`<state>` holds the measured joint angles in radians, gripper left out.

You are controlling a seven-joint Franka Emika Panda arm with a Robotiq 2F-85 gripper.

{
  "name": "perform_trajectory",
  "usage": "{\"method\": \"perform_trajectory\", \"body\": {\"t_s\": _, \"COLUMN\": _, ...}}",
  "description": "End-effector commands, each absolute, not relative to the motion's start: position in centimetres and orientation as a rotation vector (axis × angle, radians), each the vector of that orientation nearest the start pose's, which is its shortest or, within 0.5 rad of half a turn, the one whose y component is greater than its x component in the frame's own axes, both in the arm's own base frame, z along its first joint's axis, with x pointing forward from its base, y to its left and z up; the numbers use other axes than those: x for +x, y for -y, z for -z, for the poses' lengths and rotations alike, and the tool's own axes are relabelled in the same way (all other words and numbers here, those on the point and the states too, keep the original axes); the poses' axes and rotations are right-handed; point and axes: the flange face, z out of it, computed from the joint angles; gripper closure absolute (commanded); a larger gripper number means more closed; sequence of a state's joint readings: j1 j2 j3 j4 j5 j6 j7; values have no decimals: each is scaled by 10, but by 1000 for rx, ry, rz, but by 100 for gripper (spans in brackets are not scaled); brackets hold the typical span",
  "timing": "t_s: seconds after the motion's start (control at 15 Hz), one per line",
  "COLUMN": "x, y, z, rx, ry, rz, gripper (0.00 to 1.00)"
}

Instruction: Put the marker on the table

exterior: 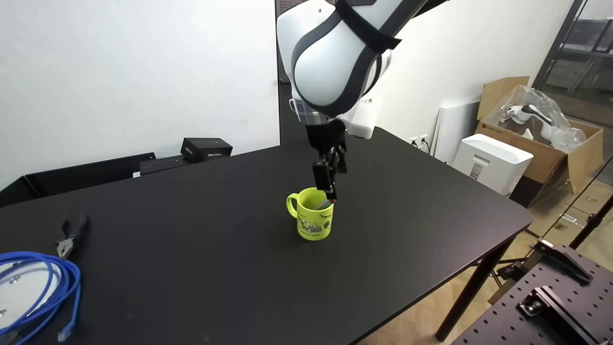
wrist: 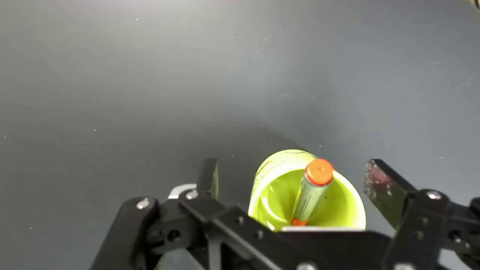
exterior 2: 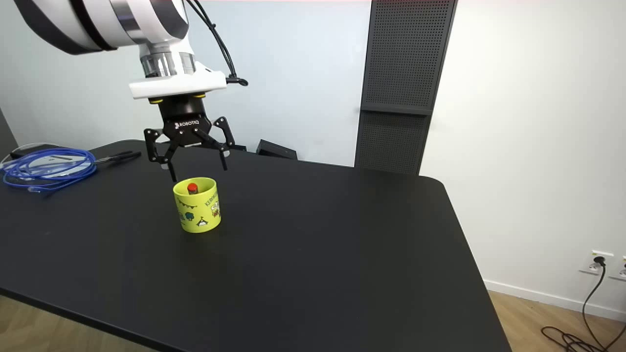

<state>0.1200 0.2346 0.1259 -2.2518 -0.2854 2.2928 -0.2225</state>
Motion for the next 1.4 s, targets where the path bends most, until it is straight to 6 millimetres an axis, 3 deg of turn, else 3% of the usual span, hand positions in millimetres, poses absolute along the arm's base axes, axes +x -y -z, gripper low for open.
{"method": "perform_trajectory", "body": {"t_s": 0.0, "x": 526, "y": -132, "z": -232, "rx": -3101, "ry": 1139, "rz": -331, "gripper": 0}}
{"method": "perform_trajectory", "body": {"t_s": 0.07, "x": 528, "y": -134, "z": -228, "rx": -3096, "ry": 1145, "rz": -340, "gripper": 0}}
{"method": "perform_trajectory", "body": {"t_s": 0.13, "x": 531, "y": -137, "z": -224, "rx": -3091, "ry": 1151, "rz": -349, "gripper": 25}}
{"method": "perform_trajectory", "body": {"t_s": 0.27, "x": 533, "y": -143, "z": -220, "rx": -3077, "ry": 1161, "rz": -363, "gripper": 31}}
{"method": "perform_trajectory", "body": {"t_s": 0.87, "x": 504, "y": -154, "z": -228, "rx": -2994, "ry": 1086, "rz": -565, "gripper": 95}}
{"method": "perform_trajectory", "body": {"t_s": 0.93, "x": 503, "y": -153, "z": -228, "rx": -2989, "ry": 1073, "rz": -583, "gripper": 99}}
{"method": "perform_trajectory", "body": {"t_s": 1.0, "x": 501, "y": -152, "z": -229, "rx": -2985, "ry": 1058, "rz": -599, "gripper": 95}}
{"method": "perform_trajectory", "body": {"t_s": 1.33, "x": 499, "y": -151, "z": -244, "rx": -2995, "ry": 1033, "rz": -598, "gripper": 94}}
